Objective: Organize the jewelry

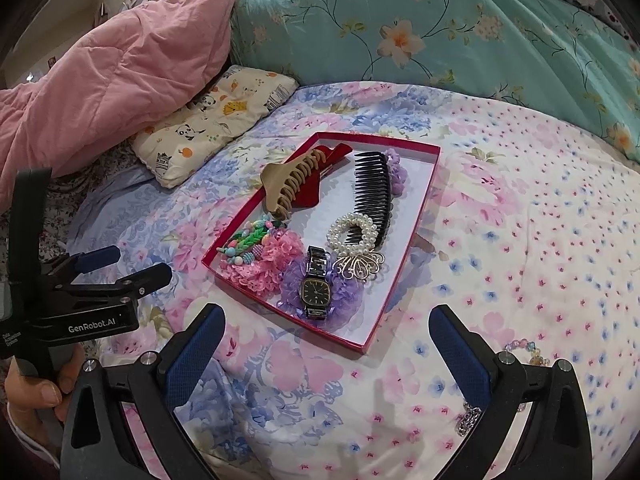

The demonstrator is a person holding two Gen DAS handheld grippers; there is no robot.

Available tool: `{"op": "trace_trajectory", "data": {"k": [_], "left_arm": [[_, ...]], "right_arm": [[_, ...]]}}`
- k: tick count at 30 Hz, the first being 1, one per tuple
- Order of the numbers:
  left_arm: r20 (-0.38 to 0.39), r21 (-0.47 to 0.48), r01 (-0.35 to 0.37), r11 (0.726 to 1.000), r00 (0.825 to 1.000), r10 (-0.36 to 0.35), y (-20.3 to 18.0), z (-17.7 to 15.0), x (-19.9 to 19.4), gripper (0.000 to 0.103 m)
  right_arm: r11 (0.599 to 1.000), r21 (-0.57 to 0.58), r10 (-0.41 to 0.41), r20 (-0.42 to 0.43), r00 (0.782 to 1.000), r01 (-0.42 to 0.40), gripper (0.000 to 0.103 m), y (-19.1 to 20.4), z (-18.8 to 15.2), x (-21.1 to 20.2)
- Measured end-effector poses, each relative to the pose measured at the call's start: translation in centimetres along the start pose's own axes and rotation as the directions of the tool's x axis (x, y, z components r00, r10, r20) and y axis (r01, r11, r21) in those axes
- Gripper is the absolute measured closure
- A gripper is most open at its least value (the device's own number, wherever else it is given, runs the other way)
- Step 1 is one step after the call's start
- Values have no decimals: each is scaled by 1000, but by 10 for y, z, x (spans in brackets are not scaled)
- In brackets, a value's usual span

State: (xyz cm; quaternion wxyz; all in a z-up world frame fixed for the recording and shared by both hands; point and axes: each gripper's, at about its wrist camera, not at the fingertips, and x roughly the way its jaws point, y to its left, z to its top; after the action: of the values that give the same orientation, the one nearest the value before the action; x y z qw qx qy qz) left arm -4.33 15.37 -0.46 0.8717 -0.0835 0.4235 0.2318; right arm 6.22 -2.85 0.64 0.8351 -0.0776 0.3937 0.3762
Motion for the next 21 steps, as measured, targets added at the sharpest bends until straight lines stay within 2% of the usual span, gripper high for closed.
{"op": "trace_trajectory", "data": {"k": [21], "left_arm": [[12,3,-5,1000,1000,5,2,-2,0,5]], "right_arm": [[1000,1,3,-2,1000,-3,0,2,1,0]]}}
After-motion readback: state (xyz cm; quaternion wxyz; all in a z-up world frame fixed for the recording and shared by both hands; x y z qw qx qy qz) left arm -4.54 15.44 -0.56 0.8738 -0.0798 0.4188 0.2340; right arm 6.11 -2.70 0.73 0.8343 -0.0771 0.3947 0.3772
